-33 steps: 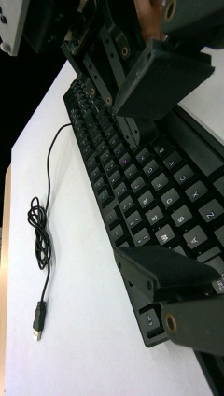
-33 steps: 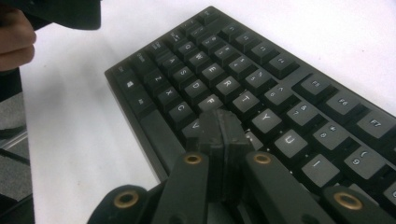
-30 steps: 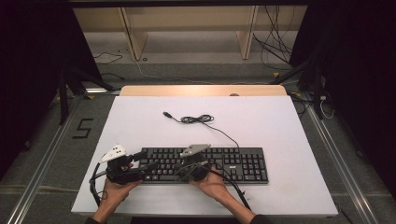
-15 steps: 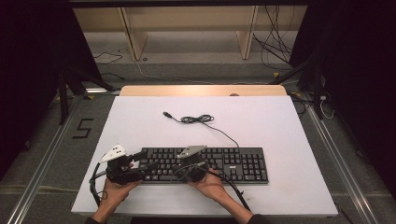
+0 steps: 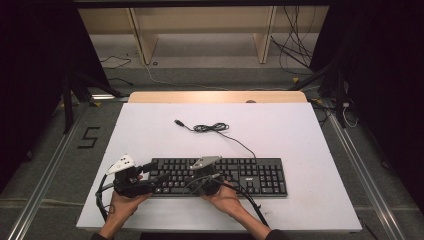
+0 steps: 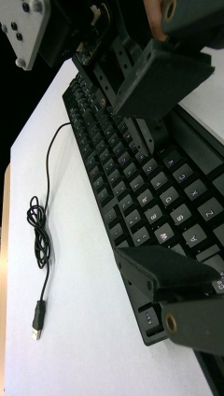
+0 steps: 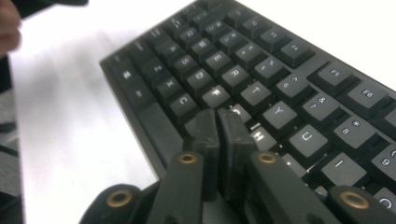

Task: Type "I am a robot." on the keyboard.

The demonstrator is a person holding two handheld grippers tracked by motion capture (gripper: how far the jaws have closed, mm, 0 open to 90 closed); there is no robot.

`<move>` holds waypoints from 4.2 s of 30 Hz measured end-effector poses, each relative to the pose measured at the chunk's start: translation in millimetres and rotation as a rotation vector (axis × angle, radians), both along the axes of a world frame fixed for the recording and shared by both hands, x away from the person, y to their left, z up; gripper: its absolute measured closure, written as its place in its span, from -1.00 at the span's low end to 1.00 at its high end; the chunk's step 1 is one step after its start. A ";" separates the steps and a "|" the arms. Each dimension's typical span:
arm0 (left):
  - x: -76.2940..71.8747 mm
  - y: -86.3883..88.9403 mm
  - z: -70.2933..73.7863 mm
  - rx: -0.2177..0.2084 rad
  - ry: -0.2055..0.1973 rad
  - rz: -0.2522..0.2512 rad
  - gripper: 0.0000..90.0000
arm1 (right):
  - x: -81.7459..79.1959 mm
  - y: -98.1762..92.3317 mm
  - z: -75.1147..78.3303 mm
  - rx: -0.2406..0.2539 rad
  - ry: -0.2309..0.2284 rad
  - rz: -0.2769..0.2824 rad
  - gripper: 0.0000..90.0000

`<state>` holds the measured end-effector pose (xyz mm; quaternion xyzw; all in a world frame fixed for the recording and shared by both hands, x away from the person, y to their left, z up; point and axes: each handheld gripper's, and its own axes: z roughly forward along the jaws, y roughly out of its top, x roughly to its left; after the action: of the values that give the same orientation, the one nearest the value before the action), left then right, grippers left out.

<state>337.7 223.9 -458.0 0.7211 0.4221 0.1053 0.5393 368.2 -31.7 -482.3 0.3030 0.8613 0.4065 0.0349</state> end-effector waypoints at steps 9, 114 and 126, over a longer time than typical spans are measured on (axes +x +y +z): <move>-0.1 -0.1 0.1 0.002 -0.002 0.000 -0.43 | 3.5 -12.7 12.6 0.065 -0.013 -0.033 0.79; 1.8 -4.3 -1.2 0.020 0.006 -0.007 -0.41 | 11.4 -69.8 26.2 0.101 -0.033 -0.176 0.15; 12.1 -13.7 -2.1 0.057 0.053 -0.005 -0.13 | -9.6 -99.0 34.6 0.193 -0.077 -0.193 -0.20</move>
<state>349.8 210.1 -460.1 0.7398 0.4313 0.0968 0.5072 358.6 -130.7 -447.7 0.3708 0.7830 0.4935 0.0775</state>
